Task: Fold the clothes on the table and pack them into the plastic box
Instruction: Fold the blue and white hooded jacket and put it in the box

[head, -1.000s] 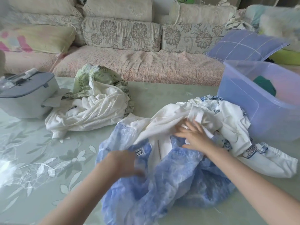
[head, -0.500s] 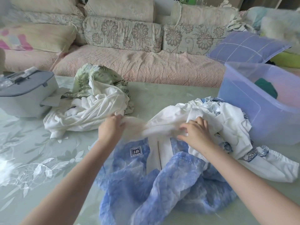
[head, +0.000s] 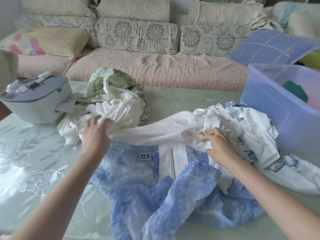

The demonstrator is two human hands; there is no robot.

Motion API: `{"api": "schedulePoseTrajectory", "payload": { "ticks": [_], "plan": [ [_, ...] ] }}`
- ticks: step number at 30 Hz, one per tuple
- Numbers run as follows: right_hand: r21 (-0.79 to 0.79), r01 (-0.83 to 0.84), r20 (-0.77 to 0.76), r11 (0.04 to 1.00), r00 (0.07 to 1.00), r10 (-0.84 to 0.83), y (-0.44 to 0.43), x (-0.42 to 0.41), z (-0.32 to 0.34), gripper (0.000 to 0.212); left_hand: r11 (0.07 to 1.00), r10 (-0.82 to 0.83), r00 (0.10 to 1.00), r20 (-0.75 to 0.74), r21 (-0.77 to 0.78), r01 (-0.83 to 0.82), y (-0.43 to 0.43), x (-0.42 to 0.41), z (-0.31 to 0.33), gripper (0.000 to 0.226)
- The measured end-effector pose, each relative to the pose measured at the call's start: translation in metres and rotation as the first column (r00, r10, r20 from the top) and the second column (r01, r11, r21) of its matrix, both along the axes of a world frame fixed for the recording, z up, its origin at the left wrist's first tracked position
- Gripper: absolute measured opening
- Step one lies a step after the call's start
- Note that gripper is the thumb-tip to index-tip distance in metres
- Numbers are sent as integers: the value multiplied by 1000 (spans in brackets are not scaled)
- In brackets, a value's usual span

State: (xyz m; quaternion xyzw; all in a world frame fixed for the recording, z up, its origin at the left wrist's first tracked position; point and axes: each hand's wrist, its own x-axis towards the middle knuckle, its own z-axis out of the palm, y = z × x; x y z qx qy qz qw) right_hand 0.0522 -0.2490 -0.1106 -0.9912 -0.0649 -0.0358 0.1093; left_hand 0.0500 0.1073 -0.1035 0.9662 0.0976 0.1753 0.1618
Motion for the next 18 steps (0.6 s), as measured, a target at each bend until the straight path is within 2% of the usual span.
{"api": "schedulePoseTrajectory", "payload": {
  "ticks": [1,3,5,7,8,10,11,12,13,15,16,18],
  "plan": [
    [-27,0,0,1000,1000,0,-3,-2,2,37,993,-114,993,30,-24,114,-16,-4,-1,61],
    [-95,-29,-30,995,999,27,-7,-7,3,41,964,-265,963,42,35,264,-51,-13,-5,67],
    [-102,-15,-115,995,993,4,-11,-13,4,44,911,-409,912,-26,42,410,-78,-20,-9,60],
    [-166,34,-209,986,975,-69,-13,-19,9,40,830,-557,787,-266,-144,539,-92,-24,-17,58],
    [-271,28,-240,962,966,-96,-14,-23,15,37,820,-565,711,-419,-195,538,-91,-25,-23,65],
    [-434,9,-220,901,969,-115,-13,-27,28,30,842,-476,624,-620,-118,526,-84,-26,-35,78],
    [-456,14,-163,890,982,-99,-12,-27,34,28,846,-452,616,-645,-93,524,-80,-26,-39,81],
    [-438,23,-86,899,994,-67,-11,-26,40,25,848,-452,619,-642,-94,522,-76,-27,-41,82],
    [-330,60,1,942,998,-63,-10,-23,45,20,846,-464,621,-632,-108,523,-75,-27,-41,80],
    [16,129,107,992,986,-130,-9,-8,50,13,834,-484,601,-636,-128,537,-75,-29,-37,77],
    [110,130,109,985,984,-142,-8,4,49,17,827,-495,589,-640,-139,544,-75,-29,-37,78],
    [33,96,-3,995,995,-96,-1,26,44,50,820,-504,579,-641,-146,553,-77,-29,-40,82]
  ]
}}
